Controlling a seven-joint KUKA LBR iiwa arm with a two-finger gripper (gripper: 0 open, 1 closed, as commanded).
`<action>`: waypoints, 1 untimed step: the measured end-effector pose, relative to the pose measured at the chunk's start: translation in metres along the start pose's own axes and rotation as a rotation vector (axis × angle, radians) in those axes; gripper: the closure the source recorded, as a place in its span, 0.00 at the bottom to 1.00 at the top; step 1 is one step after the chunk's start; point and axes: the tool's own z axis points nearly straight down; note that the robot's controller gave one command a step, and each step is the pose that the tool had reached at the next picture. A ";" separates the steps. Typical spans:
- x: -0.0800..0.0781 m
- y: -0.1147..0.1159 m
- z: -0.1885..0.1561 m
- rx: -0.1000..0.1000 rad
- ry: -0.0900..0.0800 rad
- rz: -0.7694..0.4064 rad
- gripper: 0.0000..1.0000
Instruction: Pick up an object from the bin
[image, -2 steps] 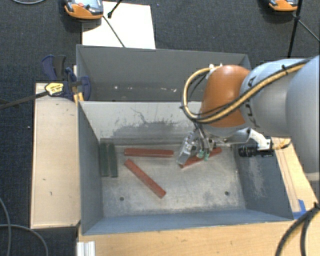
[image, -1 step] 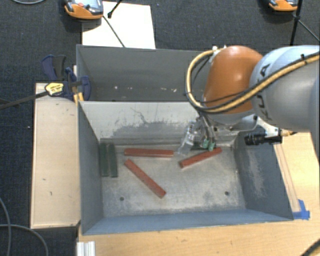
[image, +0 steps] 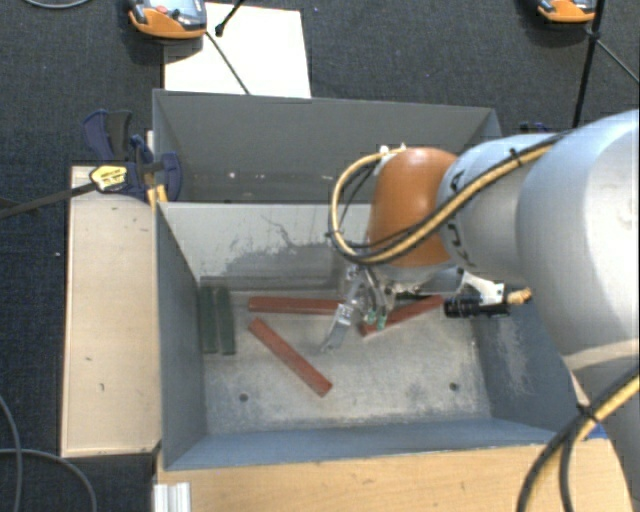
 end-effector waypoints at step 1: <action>0.000 0.001 0.015 0.002 0.004 0.002 1.00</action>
Offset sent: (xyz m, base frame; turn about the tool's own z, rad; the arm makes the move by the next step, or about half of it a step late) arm 0.0000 0.0000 0.0000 0.0000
